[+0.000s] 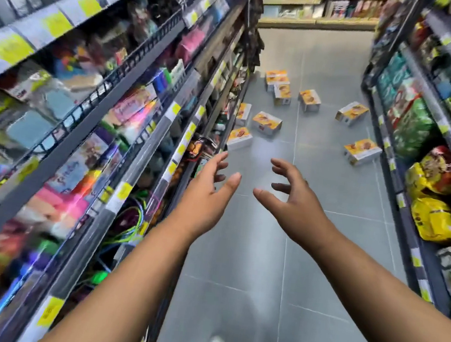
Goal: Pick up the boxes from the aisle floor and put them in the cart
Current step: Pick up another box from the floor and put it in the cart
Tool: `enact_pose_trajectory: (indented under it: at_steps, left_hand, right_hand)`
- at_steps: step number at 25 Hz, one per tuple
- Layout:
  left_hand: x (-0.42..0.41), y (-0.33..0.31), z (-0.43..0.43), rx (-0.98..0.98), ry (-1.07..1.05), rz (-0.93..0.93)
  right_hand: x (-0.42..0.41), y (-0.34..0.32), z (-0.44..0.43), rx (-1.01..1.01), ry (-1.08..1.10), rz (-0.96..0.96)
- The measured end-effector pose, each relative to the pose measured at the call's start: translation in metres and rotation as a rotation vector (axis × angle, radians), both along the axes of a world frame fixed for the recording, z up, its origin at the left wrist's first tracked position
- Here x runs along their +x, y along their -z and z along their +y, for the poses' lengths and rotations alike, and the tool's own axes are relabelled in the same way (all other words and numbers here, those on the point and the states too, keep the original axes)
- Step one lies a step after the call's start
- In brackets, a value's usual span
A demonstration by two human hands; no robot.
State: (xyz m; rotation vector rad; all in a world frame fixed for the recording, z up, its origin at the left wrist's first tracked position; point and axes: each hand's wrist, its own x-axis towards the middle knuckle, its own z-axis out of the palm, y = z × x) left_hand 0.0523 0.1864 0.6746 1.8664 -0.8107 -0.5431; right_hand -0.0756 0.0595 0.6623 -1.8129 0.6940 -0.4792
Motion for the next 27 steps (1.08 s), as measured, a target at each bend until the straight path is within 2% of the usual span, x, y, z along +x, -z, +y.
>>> enact_pose_trajectory:
  at_steps: [8,17,27]
  left_hand:
    - [0.147,0.009,-0.182,-0.018,0.07,0.007]
    - [0.255,0.018,-0.385,-0.021,-0.185,0.091]
    - [0.415,0.066,-0.534,0.037,-0.343,0.117]
  right_hand:
    - [0.124,0.005,-0.178,0.042,0.103,-0.008]
    - [0.248,0.003,-0.416,0.06,-0.026,0.1]
    - [0.42,0.045,-0.591,0.1,-0.172,0.178]
